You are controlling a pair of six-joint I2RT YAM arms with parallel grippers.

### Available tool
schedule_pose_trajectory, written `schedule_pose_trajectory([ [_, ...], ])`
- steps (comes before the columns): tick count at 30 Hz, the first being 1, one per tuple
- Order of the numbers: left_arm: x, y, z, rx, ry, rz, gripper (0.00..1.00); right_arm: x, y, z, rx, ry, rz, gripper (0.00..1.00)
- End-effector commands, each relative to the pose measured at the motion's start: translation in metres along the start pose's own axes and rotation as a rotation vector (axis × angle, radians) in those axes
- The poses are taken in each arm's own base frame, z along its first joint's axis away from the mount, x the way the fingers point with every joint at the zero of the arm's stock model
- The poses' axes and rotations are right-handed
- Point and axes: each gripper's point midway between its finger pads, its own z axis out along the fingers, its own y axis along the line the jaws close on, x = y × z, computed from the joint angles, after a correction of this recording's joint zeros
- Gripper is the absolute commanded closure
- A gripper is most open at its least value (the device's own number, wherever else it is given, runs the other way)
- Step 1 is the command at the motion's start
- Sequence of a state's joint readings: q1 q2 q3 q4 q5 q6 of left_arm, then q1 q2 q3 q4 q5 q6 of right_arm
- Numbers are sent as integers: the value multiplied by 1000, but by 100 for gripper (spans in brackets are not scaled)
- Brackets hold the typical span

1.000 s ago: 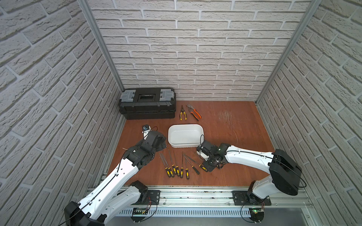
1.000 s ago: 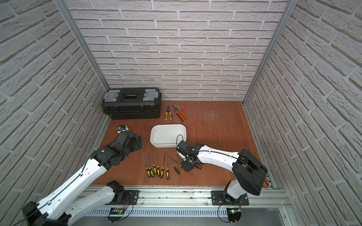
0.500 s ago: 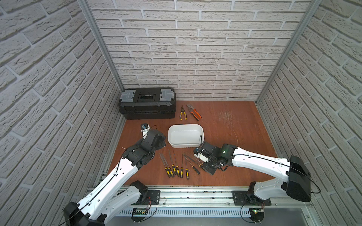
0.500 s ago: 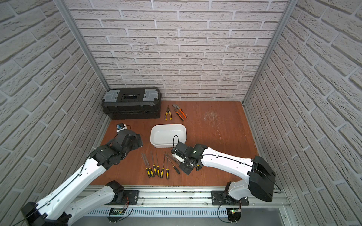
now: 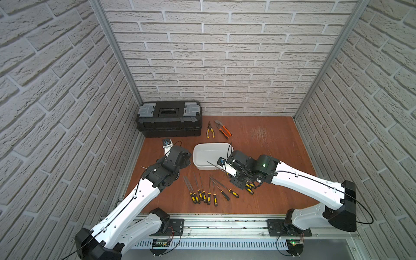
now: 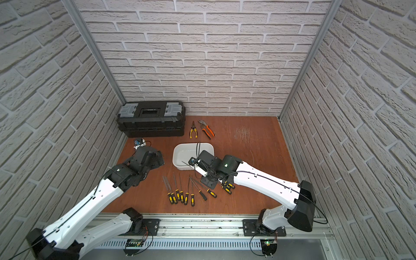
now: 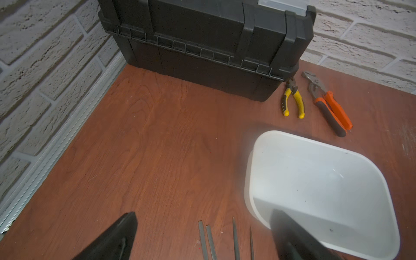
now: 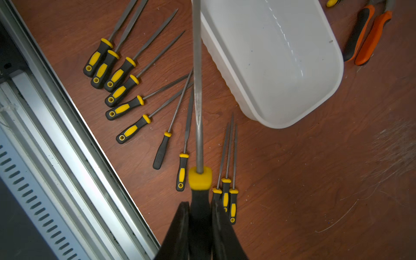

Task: Put the file tool into the storage box
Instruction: Place the file tool in the storage box.

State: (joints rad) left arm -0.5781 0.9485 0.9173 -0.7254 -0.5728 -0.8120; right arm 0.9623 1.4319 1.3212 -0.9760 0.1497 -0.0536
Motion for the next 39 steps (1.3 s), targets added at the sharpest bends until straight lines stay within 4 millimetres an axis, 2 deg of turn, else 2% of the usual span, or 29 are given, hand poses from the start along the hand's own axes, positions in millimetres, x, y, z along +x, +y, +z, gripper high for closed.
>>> schedule_pose_trajectory([
  [1,-19,-8,-3,12,-47,-13,2,-24,-27,5,14,-61,-37,90],
  [5,-25,-14,-2,32,-35,-3,2,-51,-51,21,9,-101,-114,90],
  [10,-32,-14,-2,38,-23,-3,2,-72,-76,57,-30,-60,-139,91],
  [16,-33,-15,-1,59,-14,-18,2,-85,-85,98,-36,-43,-201,92],
  [23,-30,-18,-1,78,5,-19,2,-75,-85,134,-41,14,-256,92],
  [26,-27,-18,1,78,20,-13,2,-73,-86,139,-34,13,-260,92],
  [28,-24,-19,4,78,33,-10,2,-66,-83,153,-52,40,-262,92],
  [34,-18,-29,14,99,68,-8,2,-52,-76,162,-80,80,-257,90],
  [39,-16,-34,20,99,89,-2,2,-44,-72,161,-96,94,-242,87],
])
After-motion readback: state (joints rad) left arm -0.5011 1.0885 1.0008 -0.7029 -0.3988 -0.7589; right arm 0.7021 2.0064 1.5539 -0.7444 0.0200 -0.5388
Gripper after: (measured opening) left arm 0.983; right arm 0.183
